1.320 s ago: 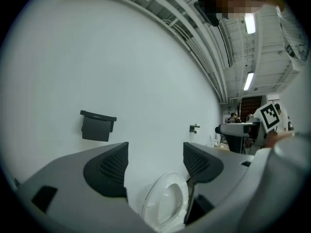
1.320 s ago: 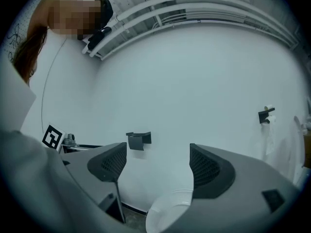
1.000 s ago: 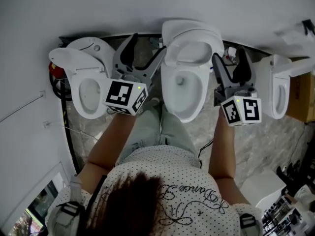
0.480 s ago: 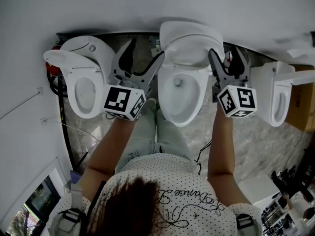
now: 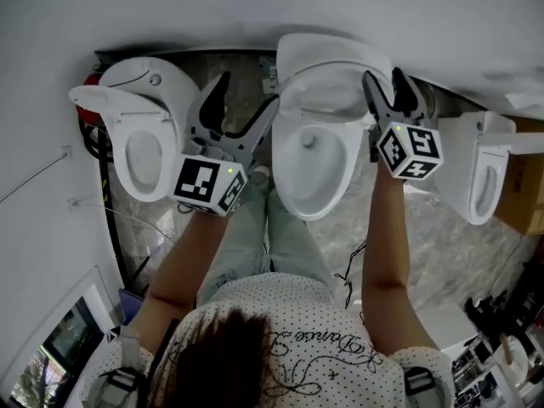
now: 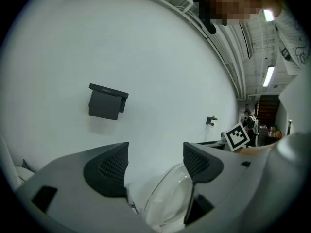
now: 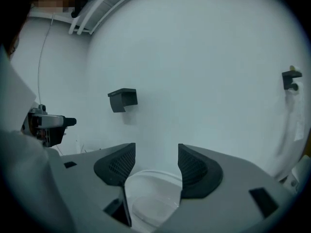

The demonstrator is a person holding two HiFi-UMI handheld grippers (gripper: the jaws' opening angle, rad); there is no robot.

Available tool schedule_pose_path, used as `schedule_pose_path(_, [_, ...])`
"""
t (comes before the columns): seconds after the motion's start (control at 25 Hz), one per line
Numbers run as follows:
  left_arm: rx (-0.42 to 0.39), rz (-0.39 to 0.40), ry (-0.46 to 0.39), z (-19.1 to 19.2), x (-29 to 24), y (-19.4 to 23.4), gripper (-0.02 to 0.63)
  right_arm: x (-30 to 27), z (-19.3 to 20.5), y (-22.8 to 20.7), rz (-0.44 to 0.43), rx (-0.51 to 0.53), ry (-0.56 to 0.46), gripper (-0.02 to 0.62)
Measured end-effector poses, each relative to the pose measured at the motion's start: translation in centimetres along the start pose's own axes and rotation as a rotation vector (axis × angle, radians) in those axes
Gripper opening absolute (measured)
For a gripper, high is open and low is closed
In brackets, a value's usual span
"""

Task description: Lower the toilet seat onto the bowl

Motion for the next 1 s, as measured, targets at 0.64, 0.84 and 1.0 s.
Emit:
schedule_pose_path(0.64, [0.004,-0.068,0.012,0.8,2.2,1.5,0.336,-6.0,5.3,-3.0,0.020,-0.018,0.180,0.281])
schedule_pose_path(0.84, [0.000,-0.075,0.008,0.8,2.4,1.6,0.336,-6.1,6.5,-2.5,0.013,-0.037,0.199,0.285])
schedule_pose_path(1.0, [0.000,-0.083,0.003,0.7,2.6,1.6,0.336,-6.4,6.4,-2.8,0.019,-0.031,0.208,0.287])
Point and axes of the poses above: the fingertips, and each gripper's own axes: x backward along the fingers, y to its left, z out of its underside, the point moved 7 cm from there along x, backward along the fingers, and after that the axes turned 15 degrees about x, right-handed, at the moved point
